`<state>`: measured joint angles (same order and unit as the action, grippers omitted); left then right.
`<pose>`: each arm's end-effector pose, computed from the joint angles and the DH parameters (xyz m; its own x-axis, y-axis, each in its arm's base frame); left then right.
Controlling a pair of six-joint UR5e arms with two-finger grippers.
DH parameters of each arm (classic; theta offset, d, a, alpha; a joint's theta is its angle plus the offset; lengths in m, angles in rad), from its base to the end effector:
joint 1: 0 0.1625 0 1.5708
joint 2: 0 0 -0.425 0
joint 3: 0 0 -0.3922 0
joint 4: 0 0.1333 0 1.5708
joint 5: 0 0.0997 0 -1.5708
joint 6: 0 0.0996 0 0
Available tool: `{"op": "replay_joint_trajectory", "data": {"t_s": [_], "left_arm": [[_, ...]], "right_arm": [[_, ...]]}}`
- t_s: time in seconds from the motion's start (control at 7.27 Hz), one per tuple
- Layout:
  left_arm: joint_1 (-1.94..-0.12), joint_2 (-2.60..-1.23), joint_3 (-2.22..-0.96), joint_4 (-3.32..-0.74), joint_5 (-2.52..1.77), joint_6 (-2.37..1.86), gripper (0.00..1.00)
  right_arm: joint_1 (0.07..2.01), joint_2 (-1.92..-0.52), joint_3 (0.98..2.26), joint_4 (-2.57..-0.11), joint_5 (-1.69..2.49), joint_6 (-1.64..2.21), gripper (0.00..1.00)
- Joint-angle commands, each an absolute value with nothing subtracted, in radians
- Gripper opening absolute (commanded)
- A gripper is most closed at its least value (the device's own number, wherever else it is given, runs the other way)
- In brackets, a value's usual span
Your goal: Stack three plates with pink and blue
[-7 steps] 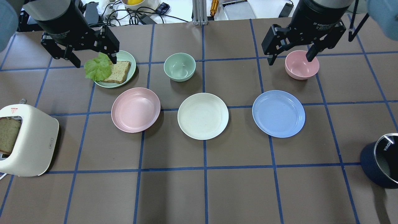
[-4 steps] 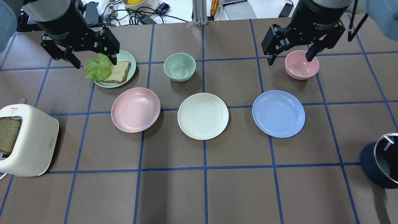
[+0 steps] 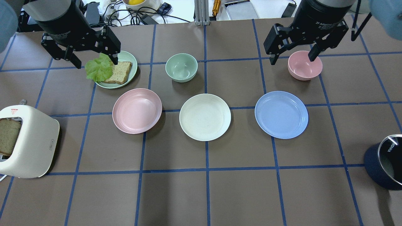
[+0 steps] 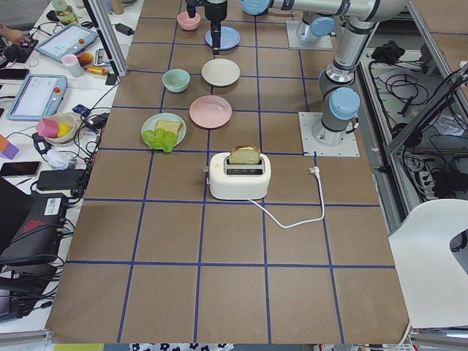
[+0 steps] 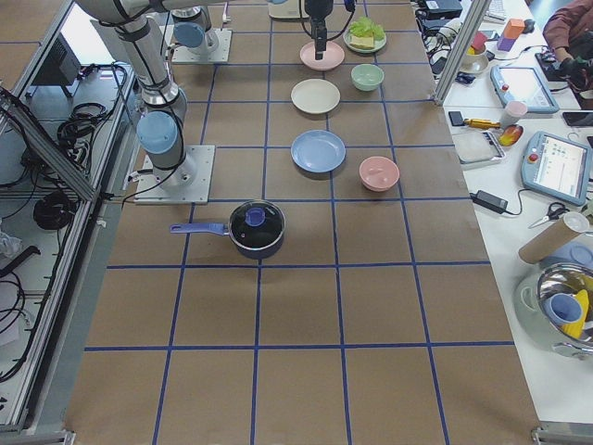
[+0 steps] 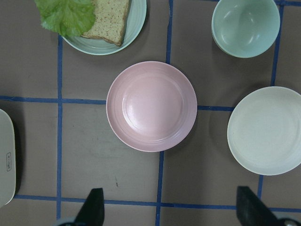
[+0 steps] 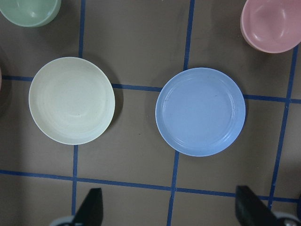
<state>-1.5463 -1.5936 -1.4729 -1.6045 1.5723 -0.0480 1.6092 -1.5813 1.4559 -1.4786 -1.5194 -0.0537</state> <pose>-0.1208 -0.5076 0.5214 -0.9974 -0.0725 0.0005 -0.0724 0.9965 -0.0414 0.1570 -0.4819 0.5404 -0.9944 -0.0936 -0.0495 -0.0919 0.9951 -0.0359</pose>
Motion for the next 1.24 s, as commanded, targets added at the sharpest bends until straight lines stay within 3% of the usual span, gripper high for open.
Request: {"op": "replay_joint_trajectory", "data": {"t_s": [0.0,1.1], "left_arm": [[-1.546,-1.589,-1.473,-1.605,1.566,-0.049,1.00],[-1.546,-1.586,-1.483,-1.606,1.574,-0.034,1.00]], "right_arm": [[1.609,-1.580,1.454,-1.479,-1.517,-0.054,1.00],[1.609,-1.577,1.453,-1.480,-1.517,-0.055,1.00]]}}
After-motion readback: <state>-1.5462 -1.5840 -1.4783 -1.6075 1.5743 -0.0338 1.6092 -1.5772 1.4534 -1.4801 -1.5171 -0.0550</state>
